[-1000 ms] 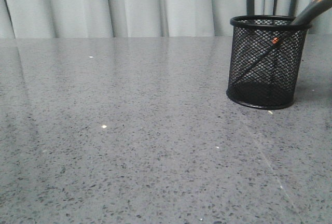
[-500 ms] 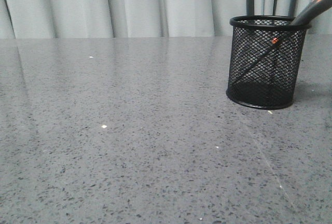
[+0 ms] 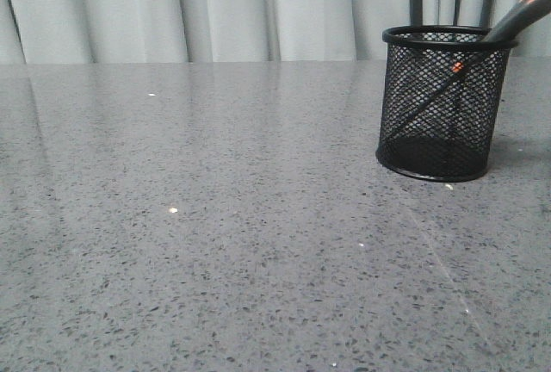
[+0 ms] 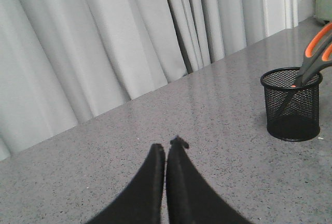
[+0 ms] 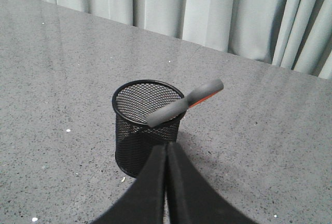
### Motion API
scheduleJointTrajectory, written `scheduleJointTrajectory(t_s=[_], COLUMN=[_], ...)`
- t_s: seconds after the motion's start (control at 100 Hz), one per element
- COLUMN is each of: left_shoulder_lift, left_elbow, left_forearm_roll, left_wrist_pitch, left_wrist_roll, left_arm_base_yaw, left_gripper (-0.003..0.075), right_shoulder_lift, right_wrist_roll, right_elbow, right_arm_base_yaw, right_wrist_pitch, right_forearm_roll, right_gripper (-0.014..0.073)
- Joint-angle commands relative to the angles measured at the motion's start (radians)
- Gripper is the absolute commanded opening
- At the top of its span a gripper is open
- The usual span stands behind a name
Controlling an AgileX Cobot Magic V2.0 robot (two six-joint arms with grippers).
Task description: Put scissors into bucket
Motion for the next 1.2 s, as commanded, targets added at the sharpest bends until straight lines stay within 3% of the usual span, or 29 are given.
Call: scheduleJointTrajectory(t_s=[0.0, 0.65, 0.74, 0.88, 0.94, 1.05, 1.19], left_shoulder_lift=[0.006, 0.008, 0.004, -0.012, -0.024, -0.064, -0.149], left_elbow=[-0.027, -0.013, 0.020, 0.130, 0.187, 0.306, 0.457], left_forearm_roll=[0.012, 0.037, -0.157, -0.552, -0.626, -0.625, -0.712], left_wrist_pitch=[-0.065, -0.067, -0.103, -0.301, -0.388, -0.480, -0.476], left_wrist_roll=[-0.013, 0.009, 0.193, 0.513, 0.531, 0.531, 0.531], left_arm_base_yaw=[-0.008, -0.003, 0.030, 0.150, 0.209, 0.311, 0.411], left_gripper=[-0.0020, -0.0020, -0.0020, -0.0020, -0.0020, -0.0020, -0.0020], right_shoulder_lift=[0.007, 0.007, 0.007, 0.007, 0.007, 0.007, 0.007], right_wrist_roll=[-0.010, -0.010, -0.010, -0.010, -0.010, -0.010, -0.010], right_elbow=[-0.025, -0.025, -0.025, -0.025, -0.025, -0.025, -0.025], right_arm_base_yaw=[-0.004, -0.004, -0.004, -0.004, -0.004, -0.004, -0.004], right_wrist_pitch=[-0.085, -0.081, -0.081, -0.079, -0.079, -0.079, -0.079], right_forearm_roll=[0.008, 0.008, 0.008, 0.008, 0.008, 0.008, 0.008], right_gripper=[-0.0045, -0.0045, -0.0045, -0.0045, -0.0045, -0.0045, -0.0045])
